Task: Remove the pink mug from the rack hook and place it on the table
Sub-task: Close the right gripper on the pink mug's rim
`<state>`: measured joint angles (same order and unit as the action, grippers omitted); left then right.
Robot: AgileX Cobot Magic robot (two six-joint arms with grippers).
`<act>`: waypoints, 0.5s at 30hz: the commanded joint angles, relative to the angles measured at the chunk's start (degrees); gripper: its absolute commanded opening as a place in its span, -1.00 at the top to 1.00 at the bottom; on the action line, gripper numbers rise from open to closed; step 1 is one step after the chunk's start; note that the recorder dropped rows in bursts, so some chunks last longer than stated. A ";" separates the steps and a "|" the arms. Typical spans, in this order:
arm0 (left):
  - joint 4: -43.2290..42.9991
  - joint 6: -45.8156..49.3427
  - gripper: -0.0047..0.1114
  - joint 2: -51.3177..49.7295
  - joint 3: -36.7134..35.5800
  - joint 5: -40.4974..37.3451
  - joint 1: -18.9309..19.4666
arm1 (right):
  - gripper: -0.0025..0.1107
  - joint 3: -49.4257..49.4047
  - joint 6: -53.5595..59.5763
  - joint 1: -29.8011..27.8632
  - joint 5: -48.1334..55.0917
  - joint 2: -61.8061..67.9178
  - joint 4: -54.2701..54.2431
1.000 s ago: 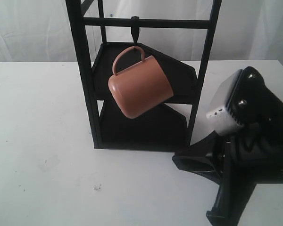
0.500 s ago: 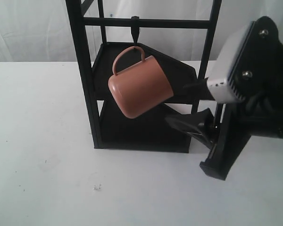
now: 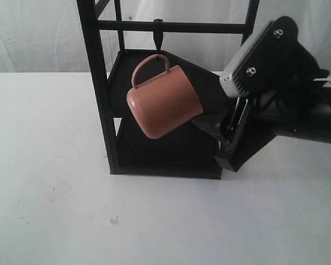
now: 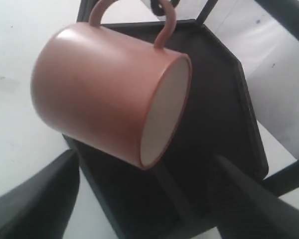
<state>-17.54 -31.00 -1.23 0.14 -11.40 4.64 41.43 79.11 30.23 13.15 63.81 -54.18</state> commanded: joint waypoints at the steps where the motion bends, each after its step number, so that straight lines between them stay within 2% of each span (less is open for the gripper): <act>1: -0.04 -0.03 0.92 0.51 -0.14 -0.20 -0.39 | -0.23 2.58 0.70 0.03 4.28 2.28 -6.30; 8: -0.04 -0.03 0.92 0.51 -0.14 -0.20 -0.39 | -0.23 3.55 3.37 0.03 4.90 6.52 -8.46; 11: -0.04 -0.03 0.92 0.51 -0.14 -0.20 -0.39 | -0.22 4.58 4.51 0.03 12.82 8.43 -9.67; 15: -0.04 -0.03 0.92 0.51 -0.14 -0.20 -0.39 | -0.20 4.71 8.14 0.03 15.79 8.33 -17.03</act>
<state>-17.54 -31.00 -1.23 0.14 -11.40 4.64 45.67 85.69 30.23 27.47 72.19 -68.02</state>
